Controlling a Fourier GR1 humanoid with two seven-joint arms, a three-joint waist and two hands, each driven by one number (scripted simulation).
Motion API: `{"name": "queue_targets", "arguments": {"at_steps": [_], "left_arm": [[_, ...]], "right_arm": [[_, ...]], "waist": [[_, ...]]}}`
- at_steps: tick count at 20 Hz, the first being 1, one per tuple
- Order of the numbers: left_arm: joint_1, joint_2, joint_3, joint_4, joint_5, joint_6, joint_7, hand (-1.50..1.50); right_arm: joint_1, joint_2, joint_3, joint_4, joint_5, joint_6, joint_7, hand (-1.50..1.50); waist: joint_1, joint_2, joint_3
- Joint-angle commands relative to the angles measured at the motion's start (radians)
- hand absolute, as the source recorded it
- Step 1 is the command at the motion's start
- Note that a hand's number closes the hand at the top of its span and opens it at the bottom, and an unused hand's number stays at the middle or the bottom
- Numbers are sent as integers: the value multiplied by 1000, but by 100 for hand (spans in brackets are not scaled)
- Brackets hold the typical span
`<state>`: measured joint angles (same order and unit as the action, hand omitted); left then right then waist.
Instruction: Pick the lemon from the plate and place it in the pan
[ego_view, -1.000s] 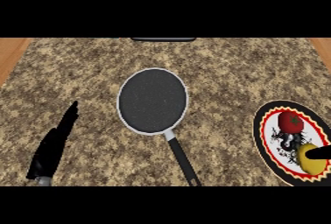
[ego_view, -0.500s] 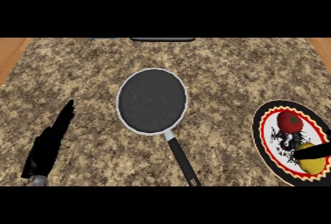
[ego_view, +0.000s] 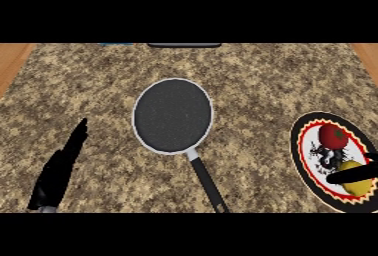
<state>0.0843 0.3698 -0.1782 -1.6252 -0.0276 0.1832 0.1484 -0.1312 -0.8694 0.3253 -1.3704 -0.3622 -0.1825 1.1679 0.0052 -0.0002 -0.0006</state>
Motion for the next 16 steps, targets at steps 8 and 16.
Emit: {"name": "queue_targets", "arguments": {"at_steps": [8,16], "left_arm": [[-23,-10,39,0,-24,-38,15,0],[-82,-34,53,49,-6,-63,20,0]], "right_arm": [[-38,131,-47,147,90,-63,13,150],[-112,143,5,83,161,24,-87,150]], "waist": [[0,1,1],[8,6,1]]}}
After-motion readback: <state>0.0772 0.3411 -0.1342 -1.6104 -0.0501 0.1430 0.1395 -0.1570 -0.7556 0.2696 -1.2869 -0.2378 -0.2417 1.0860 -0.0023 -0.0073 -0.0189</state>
